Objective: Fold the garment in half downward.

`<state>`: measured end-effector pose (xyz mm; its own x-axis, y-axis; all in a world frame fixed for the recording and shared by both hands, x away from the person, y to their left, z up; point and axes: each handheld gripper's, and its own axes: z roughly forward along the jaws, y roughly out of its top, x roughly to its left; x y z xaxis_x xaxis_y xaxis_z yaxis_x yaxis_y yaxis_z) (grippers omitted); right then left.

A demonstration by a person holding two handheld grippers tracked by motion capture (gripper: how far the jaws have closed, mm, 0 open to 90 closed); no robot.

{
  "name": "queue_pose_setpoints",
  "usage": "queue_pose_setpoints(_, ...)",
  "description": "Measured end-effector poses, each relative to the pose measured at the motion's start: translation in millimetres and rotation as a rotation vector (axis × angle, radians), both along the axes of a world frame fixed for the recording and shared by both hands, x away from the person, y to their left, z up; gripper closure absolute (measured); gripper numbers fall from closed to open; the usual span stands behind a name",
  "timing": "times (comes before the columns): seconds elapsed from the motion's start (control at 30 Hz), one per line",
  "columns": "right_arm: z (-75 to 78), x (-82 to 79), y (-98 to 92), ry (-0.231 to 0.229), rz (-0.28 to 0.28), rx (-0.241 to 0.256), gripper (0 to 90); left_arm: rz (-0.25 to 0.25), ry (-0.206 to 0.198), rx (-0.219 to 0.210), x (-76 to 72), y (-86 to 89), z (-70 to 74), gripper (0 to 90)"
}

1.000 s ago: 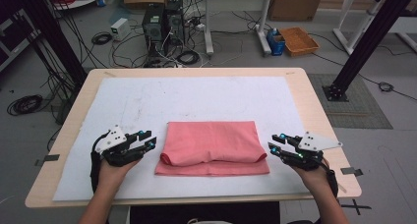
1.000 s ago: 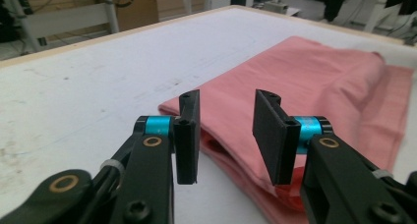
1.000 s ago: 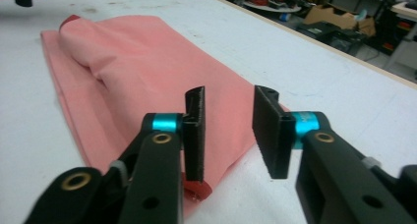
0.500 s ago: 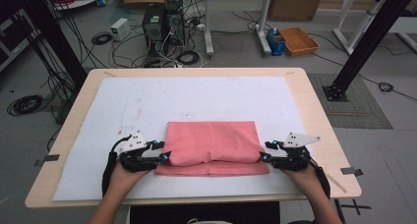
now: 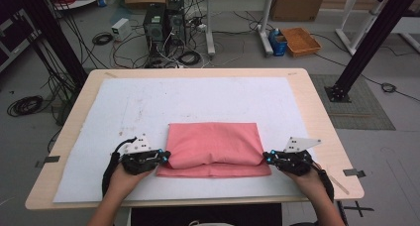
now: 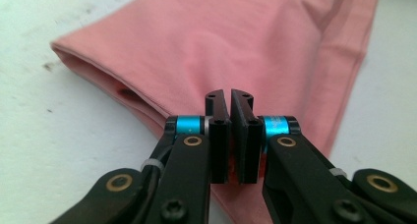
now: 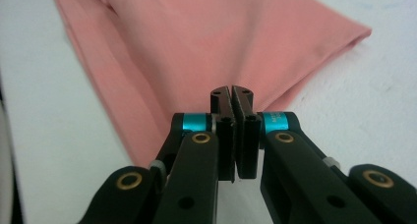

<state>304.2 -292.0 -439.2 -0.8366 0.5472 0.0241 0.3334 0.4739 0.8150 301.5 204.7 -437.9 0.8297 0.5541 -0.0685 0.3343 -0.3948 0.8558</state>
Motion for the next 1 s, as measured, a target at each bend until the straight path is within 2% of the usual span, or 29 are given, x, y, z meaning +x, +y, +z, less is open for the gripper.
queue_pose_setpoints(0.07,3.7,-2.4,-1.0,-0.005,-0.001,0.010,89.2,0.001,-0.004,-0.014,-0.9,2.9,3.0,85.9)
queue_pose_setpoints(0.1,7.2,-4.6,-2.0,-0.011,0.002,0.016,89.2,-0.007,-0.004,-0.043,-3.4,8.5,9.0,85.9)
queue_pose_setpoints(0.13,14.6,-10.7,-3.0,-0.018,0.006,0.030,89.2,-0.016,-0.004,-0.042,-4.6,10.4,11.0,86.0)
queue_pose_setpoints(0.23,20.2,-20.5,-3.1,-0.011,0.019,0.032,89.2,-0.023,-0.001,-0.032,-10.0,12.2,12.0,85.9)
queue_pose_setpoints(0.33,17.3,-30.3,-2.7,0.001,0.017,0.025,89.2,-0.025,0.016,-0.007,-13.9,11.8,6.1,85.9)
queue_pose_setpoints(0.43,6.0,-35.7,-2.4,0.024,0.002,0.010,88.8,-0.017,0.036,0.008,-15.3,9.9,-2.3,84.3)
queue_pose_setpoints(0.47,2.3,-35.9,-2.8,0.031,-0.005,0.010,87.1,-0.020,0.045,0.008,-15.6,8.6,-3.8,81.0)
queue_pose_setpoints(0.5,-0.2,-34.9,-3.7,0.041,-0.004,0.014,82.3,-0.022,0.037,0.011,-15.8,7.2,-4.2,74.8)
queue_pose_setpoints(0.53,-0.8,-34.3,-4.7,0.036,-0.013,0.019,72.3,-0.008,0.024,0.009,-16.0,5.9,-3.4,64.8)
queue_pose_setpoints(0.57,0.5,-33.3,-6.0,0.026,-0.035,0.025,68.7,0.000,0.024,0.001,-15.6,5.8,-1.4,56.8)
queue_pose_setpoints(0.6,0.5,-33.3,-6.0,0.026,-0.035,0.025,68.7,0.000,0.024,0.001,-15.6,5.8,-1.4,55.9)
queue_pose_setpoints(0.63,3.1,-31.6,-7.4,0.023,-0.046,0.035,67.2,0.013,-0.008,-0.019,-12.7,7.4,3.5,55.9)
queue_pose_setpoints(0.67,9.5,-26.4,-8.1,-0.006,-0.070,0.050,54.8,0.039,-0.015,-0.024,-9.5,8.8,5.9,47.2)
queue_pose_setpoints(0.77,16.6,-11.8,-5.8,-0.025,-0.100,0.059,47.6,0.102,-0.026,-0.075,4.6,13.6,12.8,39.7)
queue_pose_setpoints(0.83,19.1,0.3,-2.2,-0.037,-0.131,0.042,45.1,0.129,-0.025,-0.090,16.9,14.4,16.4,38.0)
queue_pose_setpoints(0.93,21.2,23.6,4.2,-0.051,-0.159,0.014,45.0,0.152,-0.013,-0.072,34.4,10.3,21.7,36.2)
queue_pose_setpoints(1.0,21.6,40.8,8.7,-0.033,-0.170,0.010,45.0,0.165,-0.004,-0.056,46.6,6.2,22.4,35.0)
